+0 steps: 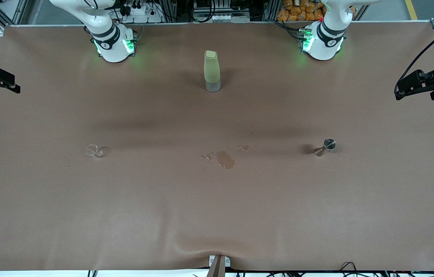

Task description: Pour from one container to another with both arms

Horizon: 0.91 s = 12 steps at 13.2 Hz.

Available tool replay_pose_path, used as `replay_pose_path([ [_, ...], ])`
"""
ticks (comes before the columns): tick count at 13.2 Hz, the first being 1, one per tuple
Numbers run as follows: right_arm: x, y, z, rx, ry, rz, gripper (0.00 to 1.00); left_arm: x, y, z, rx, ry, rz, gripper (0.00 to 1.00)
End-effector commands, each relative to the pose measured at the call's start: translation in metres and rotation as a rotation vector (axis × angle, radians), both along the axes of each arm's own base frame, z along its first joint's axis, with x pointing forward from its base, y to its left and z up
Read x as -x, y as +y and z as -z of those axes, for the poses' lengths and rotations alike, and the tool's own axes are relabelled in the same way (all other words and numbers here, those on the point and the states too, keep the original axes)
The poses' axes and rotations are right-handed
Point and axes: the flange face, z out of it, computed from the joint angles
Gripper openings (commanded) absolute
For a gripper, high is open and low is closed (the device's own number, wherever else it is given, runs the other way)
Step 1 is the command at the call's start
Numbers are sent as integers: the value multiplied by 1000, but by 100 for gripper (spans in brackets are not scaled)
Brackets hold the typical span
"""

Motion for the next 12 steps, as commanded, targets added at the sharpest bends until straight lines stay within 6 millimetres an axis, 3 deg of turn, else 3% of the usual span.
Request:
replay_pose_path([
  [1, 3, 1, -2, 20, 0, 10, 100, 7, -12, -9, -57, 5, 20, 100],
  [12, 0, 8, -2, 1, -9, 50, 100, 6, -7, -10, -54, 4, 10, 100],
])
